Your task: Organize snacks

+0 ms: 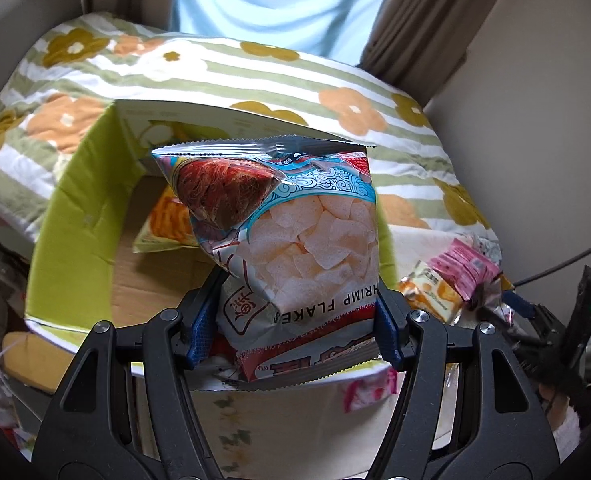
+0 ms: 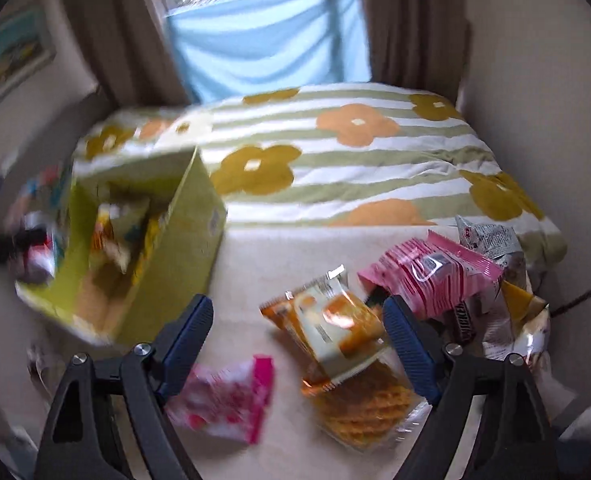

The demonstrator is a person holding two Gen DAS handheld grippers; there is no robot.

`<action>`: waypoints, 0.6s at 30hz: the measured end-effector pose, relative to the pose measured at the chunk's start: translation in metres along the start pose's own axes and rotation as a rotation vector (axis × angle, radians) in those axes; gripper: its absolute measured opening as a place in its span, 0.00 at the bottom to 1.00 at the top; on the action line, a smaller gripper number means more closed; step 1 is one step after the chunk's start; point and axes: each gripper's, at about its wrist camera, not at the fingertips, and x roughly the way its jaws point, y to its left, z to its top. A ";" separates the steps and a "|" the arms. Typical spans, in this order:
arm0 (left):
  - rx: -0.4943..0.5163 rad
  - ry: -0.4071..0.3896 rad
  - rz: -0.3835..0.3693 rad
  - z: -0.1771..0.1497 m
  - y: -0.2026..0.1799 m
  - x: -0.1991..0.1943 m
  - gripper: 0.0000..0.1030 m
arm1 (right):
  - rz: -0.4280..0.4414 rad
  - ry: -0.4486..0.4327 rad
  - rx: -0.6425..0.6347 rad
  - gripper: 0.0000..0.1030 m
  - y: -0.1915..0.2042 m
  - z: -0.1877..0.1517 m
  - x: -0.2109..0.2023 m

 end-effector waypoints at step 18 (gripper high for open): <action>-0.045 -0.005 0.037 -0.027 -0.062 0.021 0.60 | 0.107 0.239 -0.431 0.82 -0.014 -0.016 0.116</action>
